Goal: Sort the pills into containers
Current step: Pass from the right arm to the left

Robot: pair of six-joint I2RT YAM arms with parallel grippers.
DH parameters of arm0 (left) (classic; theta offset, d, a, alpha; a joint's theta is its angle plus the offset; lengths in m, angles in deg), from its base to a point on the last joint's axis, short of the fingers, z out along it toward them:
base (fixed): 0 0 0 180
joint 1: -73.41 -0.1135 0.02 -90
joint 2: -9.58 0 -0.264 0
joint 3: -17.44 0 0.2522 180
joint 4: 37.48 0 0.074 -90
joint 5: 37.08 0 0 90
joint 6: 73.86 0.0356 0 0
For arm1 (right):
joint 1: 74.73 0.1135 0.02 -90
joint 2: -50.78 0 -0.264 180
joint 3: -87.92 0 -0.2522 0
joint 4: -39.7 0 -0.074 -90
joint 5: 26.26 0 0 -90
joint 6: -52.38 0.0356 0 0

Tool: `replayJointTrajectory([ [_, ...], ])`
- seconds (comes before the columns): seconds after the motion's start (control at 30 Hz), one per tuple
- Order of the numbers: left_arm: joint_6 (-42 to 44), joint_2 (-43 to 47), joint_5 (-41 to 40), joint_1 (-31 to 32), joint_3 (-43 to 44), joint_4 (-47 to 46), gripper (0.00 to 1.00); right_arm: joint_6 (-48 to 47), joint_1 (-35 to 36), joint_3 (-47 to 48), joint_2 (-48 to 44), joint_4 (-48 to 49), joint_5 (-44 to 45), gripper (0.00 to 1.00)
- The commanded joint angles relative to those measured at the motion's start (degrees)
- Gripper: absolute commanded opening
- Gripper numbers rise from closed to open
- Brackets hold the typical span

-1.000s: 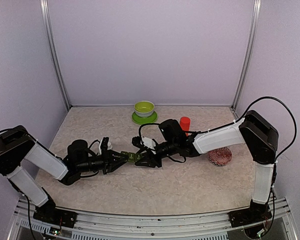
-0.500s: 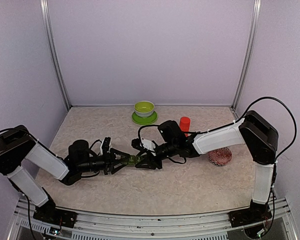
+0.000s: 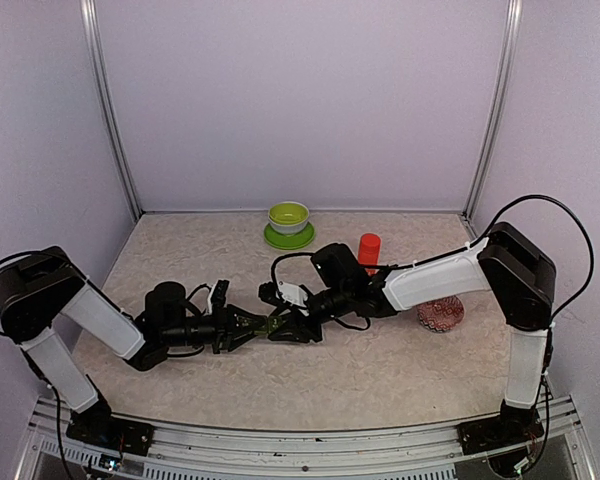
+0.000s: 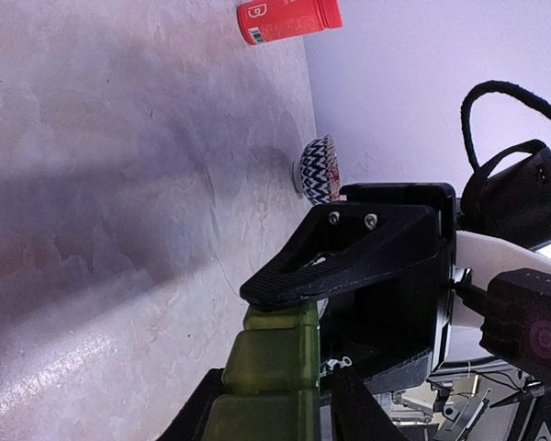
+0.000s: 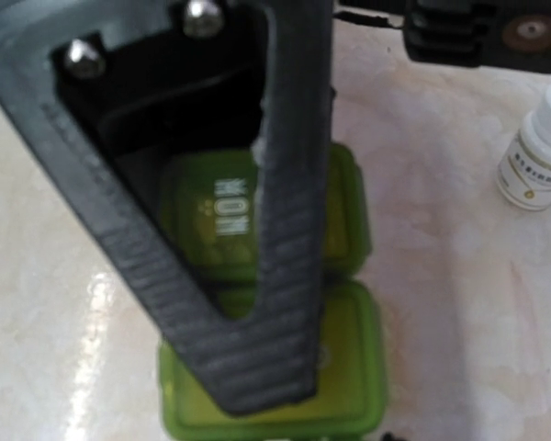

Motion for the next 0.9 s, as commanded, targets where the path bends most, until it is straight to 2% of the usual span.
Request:
replayJointTrajectory([
  [0.0,0.32,-0.87,0.86,0.44,0.34,-4.2,0.33,-0.27,0.62,1.26,-2.02,-0.8,0.58,0.45],
  [0.13,-0.35,-1.69,1.21,0.44,0.22,-5.72,0.27,0.41,0.54,0.83,-2.78,-0.01,0.28,0.52],
  [0.37,-1.15,-2.04,1.81,0.44,-0.13,-7.69,0.26,0.02,0.54,-0.84,-4.79,0.13,1.17,0.68],
  [0.47,-1.87,-2.03,2.48,0.37,-0.36,-8.69,0.27,-1.04,0.54,-3.42,-7.01,1.13,1.07,0.7],
  [0.63,-3.48,-2.03,5.3,0.52,-0.5,-11.49,0.27,-5.78,0.74,-13.57,-12.53,8.73,2.44,0.71],
  [0.87,-4.29,-1.48,6.74,2.72,0.13,-11.3,0.28,-8.88,3.16,-22.12,-18.44,18.9,12.82,0.73],
])
